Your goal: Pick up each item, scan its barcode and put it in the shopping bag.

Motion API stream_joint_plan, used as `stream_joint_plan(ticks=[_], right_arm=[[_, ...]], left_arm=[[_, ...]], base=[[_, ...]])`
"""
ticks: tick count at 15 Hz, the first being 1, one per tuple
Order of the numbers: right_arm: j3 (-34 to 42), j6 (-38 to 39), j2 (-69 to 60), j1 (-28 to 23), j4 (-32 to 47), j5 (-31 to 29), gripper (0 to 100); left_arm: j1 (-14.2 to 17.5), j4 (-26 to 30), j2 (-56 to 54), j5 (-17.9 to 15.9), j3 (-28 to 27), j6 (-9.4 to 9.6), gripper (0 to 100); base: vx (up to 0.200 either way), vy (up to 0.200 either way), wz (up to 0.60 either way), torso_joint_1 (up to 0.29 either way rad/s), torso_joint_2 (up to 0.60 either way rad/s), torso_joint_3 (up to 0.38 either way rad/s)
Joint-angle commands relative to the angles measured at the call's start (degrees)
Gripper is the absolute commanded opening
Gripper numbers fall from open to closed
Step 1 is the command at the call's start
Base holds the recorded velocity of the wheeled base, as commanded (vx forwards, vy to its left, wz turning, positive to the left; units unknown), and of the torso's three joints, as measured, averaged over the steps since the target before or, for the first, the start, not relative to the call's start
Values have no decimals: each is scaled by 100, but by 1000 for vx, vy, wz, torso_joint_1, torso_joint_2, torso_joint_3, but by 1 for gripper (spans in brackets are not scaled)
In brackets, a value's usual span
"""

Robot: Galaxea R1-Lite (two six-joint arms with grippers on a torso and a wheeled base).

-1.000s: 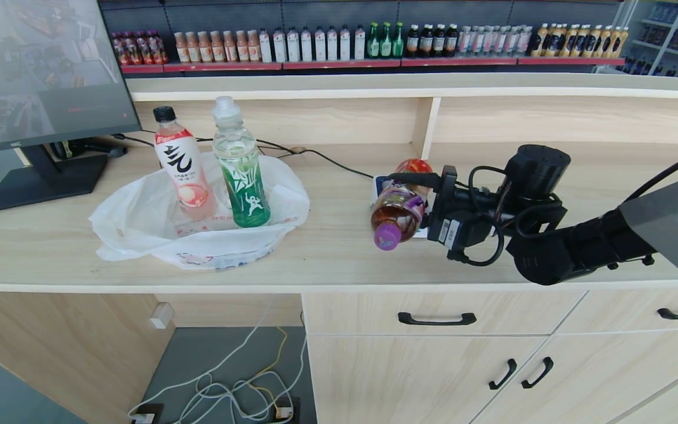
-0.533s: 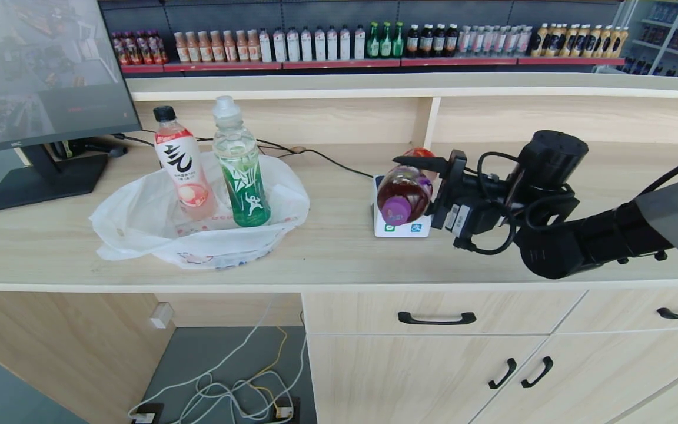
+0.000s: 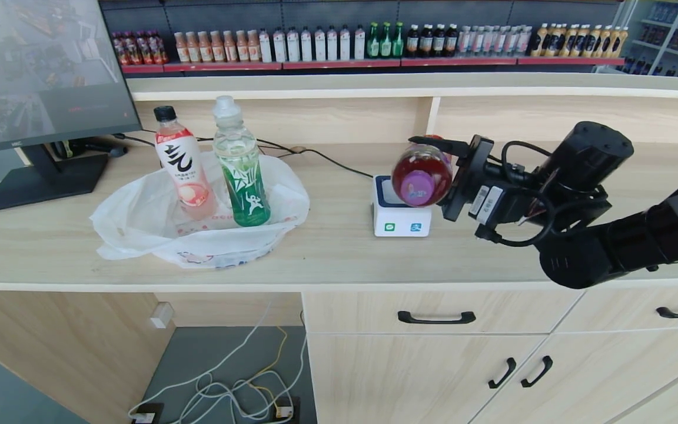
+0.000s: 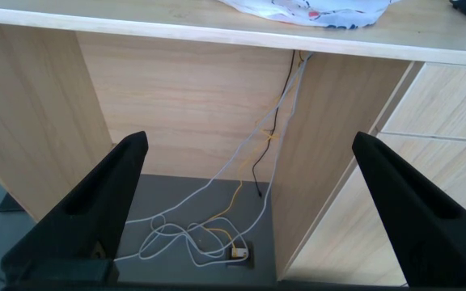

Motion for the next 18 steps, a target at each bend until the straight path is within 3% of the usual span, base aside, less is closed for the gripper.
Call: stream_joint_plan(ticks=[1, 4, 6, 7, 13, 16, 18], right_arm=[[383, 589, -334, 200, -494, -254, 0], [1174, 1986, -660, 701, -1557, -1529, 0], [1701, 2619, -976, 1623, -1575, -2891, 0], [1684, 2883, -1055, 1738, -1575, -3216, 0], [1736, 5265, -1055, 1632, -1575, -4324, 0], [2457, 5528, -1081, 1623, -1575, -4860, 0], [2325, 5520, -1064, 1623, -1575, -4877, 0]], left_arm=[[0, 0, -2, 0, 0, -1, 100], [0, 0, -2, 0, 0, -1, 100], [0, 0, -2, 0, 0, -1, 100], [0, 0, -2, 0, 0, -1, 100], [0, 0, -2, 0, 0, -1, 100], [0, 0, -2, 0, 0, -1, 100], [0, 0, -2, 0, 0, 8, 100]], base=[[0, 0, 0, 0, 0, 0], [0, 0, 0, 0, 0, 0], [0, 0, 0, 0, 0, 0], [0, 0, 0, 0, 0, 0], [0, 0, 0, 0, 0, 0], [0, 0, 0, 0, 0, 0], [0, 0, 0, 0, 0, 0]])
